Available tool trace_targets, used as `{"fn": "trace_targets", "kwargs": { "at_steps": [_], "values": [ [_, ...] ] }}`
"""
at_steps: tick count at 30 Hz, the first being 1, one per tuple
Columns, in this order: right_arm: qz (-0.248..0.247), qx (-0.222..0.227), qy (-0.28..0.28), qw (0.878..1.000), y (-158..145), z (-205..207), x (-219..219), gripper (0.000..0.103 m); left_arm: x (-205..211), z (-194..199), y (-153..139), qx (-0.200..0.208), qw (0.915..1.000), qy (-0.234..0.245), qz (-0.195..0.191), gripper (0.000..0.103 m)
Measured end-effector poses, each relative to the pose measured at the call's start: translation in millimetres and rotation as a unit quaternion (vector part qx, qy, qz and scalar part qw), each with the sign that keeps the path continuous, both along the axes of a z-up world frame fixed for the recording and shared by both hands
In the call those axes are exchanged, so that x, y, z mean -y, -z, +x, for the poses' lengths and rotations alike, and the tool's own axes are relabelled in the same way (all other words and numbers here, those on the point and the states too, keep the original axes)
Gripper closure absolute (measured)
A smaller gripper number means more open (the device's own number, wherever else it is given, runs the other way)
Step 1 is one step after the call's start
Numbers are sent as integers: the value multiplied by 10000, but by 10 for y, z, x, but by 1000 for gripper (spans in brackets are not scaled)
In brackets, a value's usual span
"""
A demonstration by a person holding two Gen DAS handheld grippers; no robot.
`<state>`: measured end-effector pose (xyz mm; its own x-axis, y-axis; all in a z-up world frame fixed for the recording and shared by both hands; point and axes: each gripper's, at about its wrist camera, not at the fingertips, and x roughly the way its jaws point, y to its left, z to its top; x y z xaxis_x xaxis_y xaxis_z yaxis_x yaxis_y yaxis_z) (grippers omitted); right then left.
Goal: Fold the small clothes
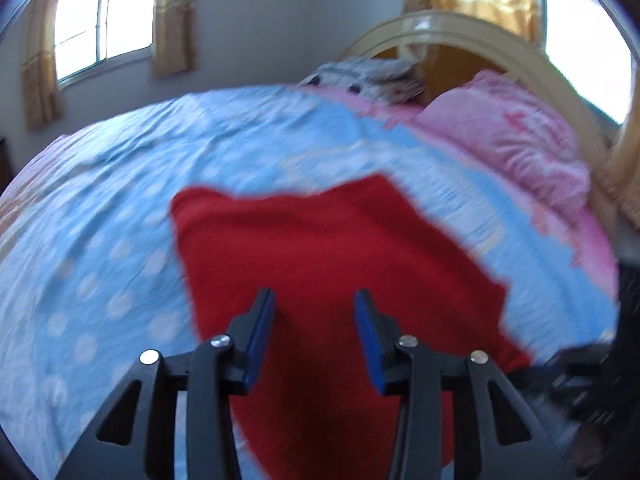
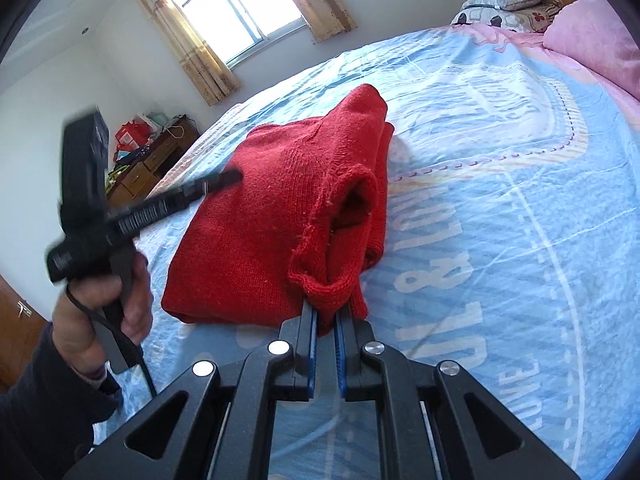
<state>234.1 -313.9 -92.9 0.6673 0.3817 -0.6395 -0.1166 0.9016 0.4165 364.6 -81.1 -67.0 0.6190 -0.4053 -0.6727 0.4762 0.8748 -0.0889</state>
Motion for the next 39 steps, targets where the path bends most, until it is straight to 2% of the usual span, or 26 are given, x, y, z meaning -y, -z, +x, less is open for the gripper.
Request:
{"fn": "trace_targets", "kwargs": {
  "at_steps": [3,6,7,9,11,13,16,18,22,26,27,28,29,32,34,37,39],
  "values": [
    [36,70,13,10000,-9,-28,-14,96,-119,-35,126,45,9998,-42,-173,58],
    [0,169,66,9998,-32,-96,4,95,-105,-47,135,113,9997,-67,-191,58],
    [-21,252,110,9996,-74,-123,19,93,-84,-51,130,134,9998,-66,-163,58],
    [-136,409,301,9986,-173,-169,53,73,-59,-67,137,206,9997,-68,-96,57],
    [-276,672,524,9960,-315,-199,86,69,-78,-80,142,218,9997,-75,-126,57],
    [-397,826,568,9942,-449,-157,88,69,-103,-79,152,209,9996,-92,-164,57],
    [-444,858,531,9939,-586,-1,67,65,-115,-96,165,227,9996,-92,-164,56],
    [-380,899,434,9943,-664,140,27,56,-125,-94,168,217,9996,-86,-188,56],
    [-336,658,59,9972,-649,473,-175,55,-155,-89,172,165,9994,-72,-310,56],
    [-306,-84,-336,9989,-426,808,-377,55,-191,-110,161,158,9990,-104,-408,53],
    [-346,-416,-493,9973,-314,888,-437,55,-214,-139,149,194,9988,-152,-425,52],
    [-510,-613,-560,9952,-217,935,-488,55,-245,-169,140,239,9985,-205,-444,44],
    [-725,-538,-600,9941,-215,928,-536,54,-278,-192,138,259,9983,-280,-449,33],
    [-1063,-484,-748,9903,-355,913,-618,54,-468,-308,130,284,9959,-530,-669,22],
    [-1027,-261,-737,9916,-521,950,-640,54,-607,-322,164,106,9938,-684,-872,14],
    [-1045,-144,-831,9909,-674,1153,-786,54,-720,-253,217,-142,9899,-755,-1192,13],
    [-1070,-212,-1068,9883,-670,1385,-995,55,-748,-178,270,-371,9877,-754,-1318,13]
  ]
}}
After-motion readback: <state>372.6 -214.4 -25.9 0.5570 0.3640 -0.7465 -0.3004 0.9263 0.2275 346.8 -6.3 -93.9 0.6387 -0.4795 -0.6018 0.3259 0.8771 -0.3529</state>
